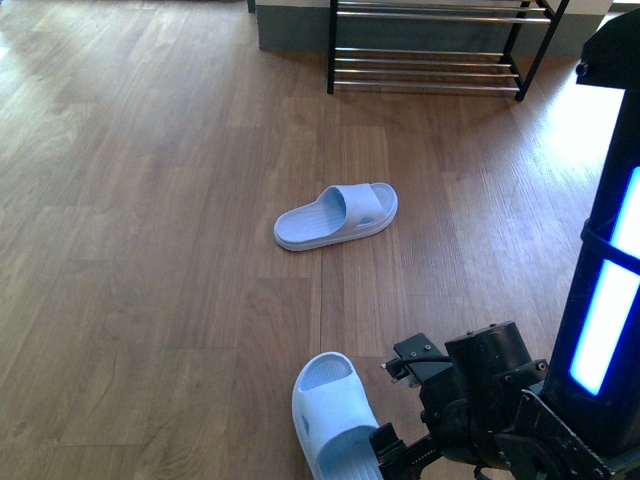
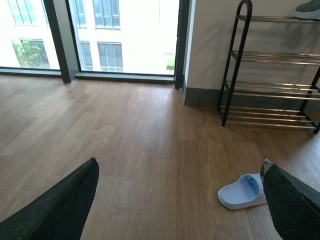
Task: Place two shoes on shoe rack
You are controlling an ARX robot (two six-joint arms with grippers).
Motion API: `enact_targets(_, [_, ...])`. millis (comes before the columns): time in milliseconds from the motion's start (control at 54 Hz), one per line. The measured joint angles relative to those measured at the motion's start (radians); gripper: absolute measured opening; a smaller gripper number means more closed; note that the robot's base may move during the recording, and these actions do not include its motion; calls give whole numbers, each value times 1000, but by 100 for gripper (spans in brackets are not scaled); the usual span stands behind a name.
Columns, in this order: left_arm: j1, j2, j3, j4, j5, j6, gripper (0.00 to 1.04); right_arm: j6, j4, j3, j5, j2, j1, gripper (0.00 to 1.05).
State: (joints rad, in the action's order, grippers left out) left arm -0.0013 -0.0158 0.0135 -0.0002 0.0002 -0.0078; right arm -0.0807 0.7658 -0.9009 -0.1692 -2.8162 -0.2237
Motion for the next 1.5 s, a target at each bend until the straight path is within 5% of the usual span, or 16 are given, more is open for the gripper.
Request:
enact_targets(315, [0,0,0,0,0,0,95,94,7,-47,-56,-30,-31,96])
enact_targets(814, [0,0,0,0,0,0,95,170,32,-162,-13,-105,-38,95])
enact_targets(1443, [0,0,0,0,0,0,95,177,82,-165,-26,-123,-38,2])
enact_targets(1499, [0,0,0,0,0,0,95,186,93,-164,-26,-123,-37,1])
